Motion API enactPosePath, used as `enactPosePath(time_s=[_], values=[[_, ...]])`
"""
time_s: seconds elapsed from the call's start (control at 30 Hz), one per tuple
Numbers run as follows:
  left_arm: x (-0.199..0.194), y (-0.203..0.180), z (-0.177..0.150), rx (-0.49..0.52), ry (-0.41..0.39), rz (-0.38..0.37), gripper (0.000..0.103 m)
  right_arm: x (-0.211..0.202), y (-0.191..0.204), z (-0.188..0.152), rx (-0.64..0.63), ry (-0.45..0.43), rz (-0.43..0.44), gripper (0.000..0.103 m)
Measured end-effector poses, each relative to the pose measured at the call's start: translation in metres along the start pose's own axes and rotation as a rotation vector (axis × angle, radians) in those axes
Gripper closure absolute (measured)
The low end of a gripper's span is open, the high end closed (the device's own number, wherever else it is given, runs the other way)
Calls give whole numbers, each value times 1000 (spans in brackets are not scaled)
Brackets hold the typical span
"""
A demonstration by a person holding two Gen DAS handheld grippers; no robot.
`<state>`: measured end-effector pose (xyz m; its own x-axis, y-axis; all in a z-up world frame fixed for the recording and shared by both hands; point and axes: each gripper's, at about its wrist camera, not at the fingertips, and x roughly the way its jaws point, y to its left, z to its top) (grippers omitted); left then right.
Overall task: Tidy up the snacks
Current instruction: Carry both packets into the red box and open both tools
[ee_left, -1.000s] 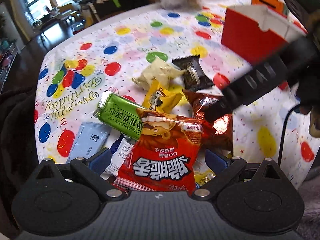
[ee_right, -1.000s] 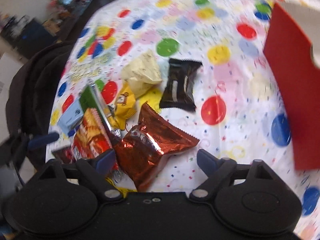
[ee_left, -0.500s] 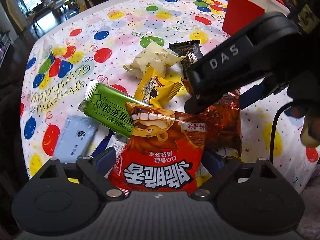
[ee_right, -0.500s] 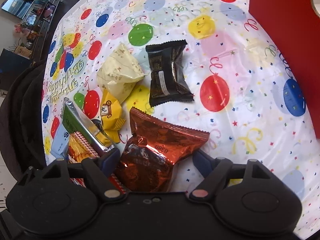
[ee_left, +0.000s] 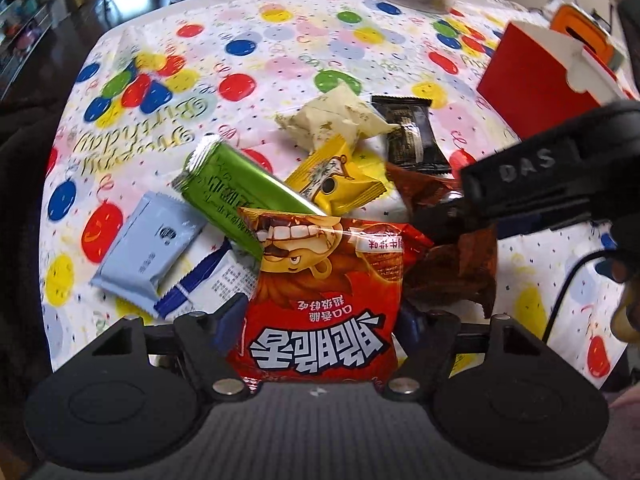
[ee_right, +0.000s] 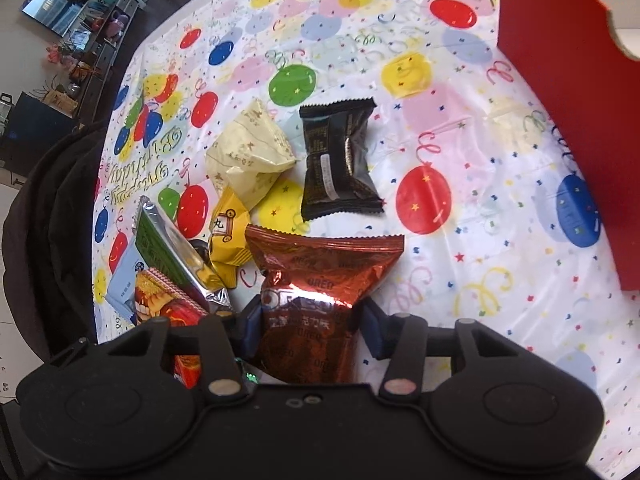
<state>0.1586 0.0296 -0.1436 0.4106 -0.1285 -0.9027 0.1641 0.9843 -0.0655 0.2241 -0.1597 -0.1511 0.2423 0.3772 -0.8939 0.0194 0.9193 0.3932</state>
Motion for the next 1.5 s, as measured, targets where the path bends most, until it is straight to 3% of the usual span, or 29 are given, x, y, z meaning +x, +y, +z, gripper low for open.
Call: enactPosePath(time_s=[0.33, 0.5, 0.87, 1.2, 1.5], values=[[-34, -2, -6, -113, -38, -15, 29, -52, -2, -19, -40, -105, 24, 56], [-55, -8, -10, -153, -47, -36, 29, -84, 2, -36, -124, -176, 2, 56], [-101, -41, 2, -137, -65, -89, 29, -145, -8, -58, -233, -263, -74, 56], [-126, -97, 46, -56, -112, -175, 29, -195, -51, -32, -192, -339, -109, 56], [-106, -165, 100, 3, -110, -180, 29, -221, -118, 11, -147, -364, -133, 56]])
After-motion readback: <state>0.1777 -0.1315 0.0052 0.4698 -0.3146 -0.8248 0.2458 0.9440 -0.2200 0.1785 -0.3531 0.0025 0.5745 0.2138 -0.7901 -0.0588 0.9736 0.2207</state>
